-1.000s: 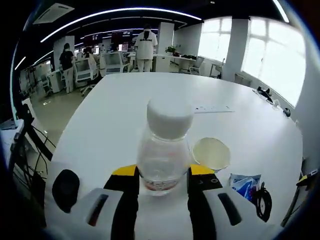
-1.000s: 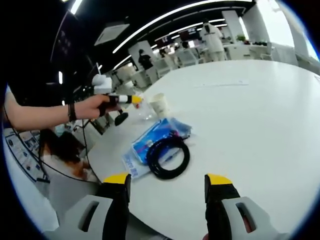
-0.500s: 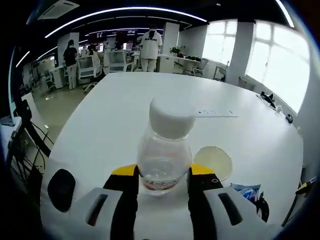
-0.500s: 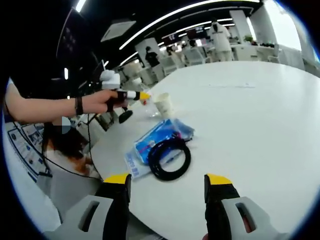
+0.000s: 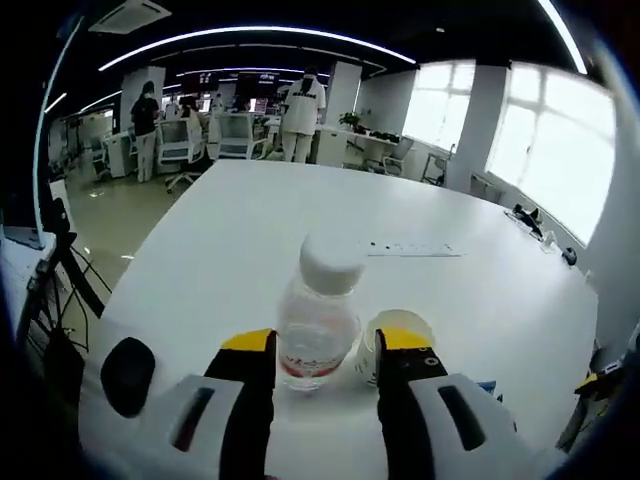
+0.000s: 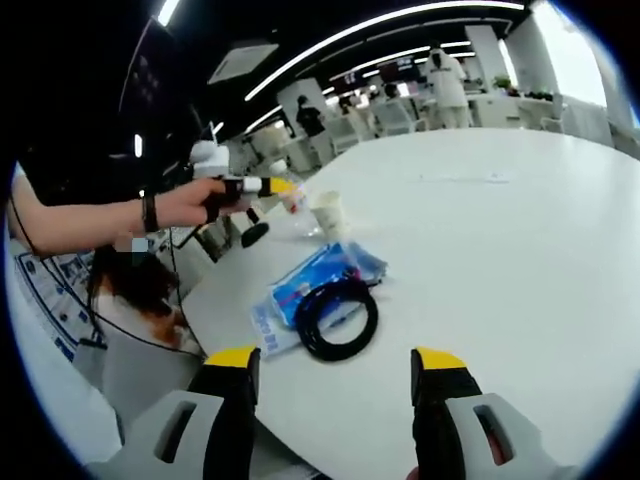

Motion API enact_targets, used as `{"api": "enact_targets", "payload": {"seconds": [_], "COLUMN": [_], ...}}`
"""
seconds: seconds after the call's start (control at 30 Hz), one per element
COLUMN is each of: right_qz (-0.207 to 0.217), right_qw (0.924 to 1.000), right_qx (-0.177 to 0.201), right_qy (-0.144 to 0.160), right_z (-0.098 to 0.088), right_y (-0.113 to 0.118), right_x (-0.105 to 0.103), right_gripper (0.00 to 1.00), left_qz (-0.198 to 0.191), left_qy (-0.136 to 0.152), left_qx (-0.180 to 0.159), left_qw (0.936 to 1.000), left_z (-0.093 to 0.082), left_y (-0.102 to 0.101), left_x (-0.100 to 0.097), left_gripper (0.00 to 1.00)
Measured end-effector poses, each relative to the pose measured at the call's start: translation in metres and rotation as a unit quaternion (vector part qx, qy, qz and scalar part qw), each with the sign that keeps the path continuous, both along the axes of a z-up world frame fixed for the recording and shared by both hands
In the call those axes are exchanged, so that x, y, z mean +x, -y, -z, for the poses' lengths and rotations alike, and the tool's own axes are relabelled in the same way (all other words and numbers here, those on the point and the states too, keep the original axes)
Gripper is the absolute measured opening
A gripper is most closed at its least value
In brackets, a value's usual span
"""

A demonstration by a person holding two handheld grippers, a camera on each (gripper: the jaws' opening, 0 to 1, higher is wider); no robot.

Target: Arrange the tabletop items into an orderly group along one side of the table until the central work area is clear of visible clutter.

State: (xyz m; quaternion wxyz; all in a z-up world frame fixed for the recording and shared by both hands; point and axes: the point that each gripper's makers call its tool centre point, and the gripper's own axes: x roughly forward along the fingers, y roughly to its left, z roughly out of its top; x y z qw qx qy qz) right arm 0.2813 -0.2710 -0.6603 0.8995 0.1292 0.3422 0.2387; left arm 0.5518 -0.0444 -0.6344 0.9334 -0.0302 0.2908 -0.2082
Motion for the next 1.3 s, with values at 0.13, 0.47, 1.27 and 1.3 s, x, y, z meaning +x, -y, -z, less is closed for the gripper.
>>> {"api": "enact_targets", "payload": {"seconds": [0.13, 0.47, 1.27, 1.3], "right_qz": [-0.012, -0.009, 0.033, 0.035], "right_qw": [0.9999, 0.9999, 0.9992, 0.9991], "right_qx": [0.003, 0.013, 0.023, 0.023], "right_qy": [0.002, 0.005, 0.002, 0.002], "right_z": [0.001, 0.003, 0.005, 0.005], "right_y": [-0.009, -0.014, -0.001, -0.001], "right_x": [0.003, 0.005, -0.023, -0.024], "right_gripper": [0.63, 0.63, 0.61, 0.61], "left_qz": [-0.008, -0.017, -0.015, -0.014], "left_qy": [0.001, -0.028, -0.053, -0.053], "left_qx": [0.0, -0.005, -0.021, -0.022], "left_qw": [1.0, 0.9995, 0.9982, 0.9982], "left_z": [0.001, 0.02, 0.033, 0.032], "left_y": [-0.011, -0.029, -0.029, -0.026], "left_x": [-0.025, -0.088, -0.173, -0.176], "left_gripper": [0.4, 0.42, 0.44, 0.44]}}
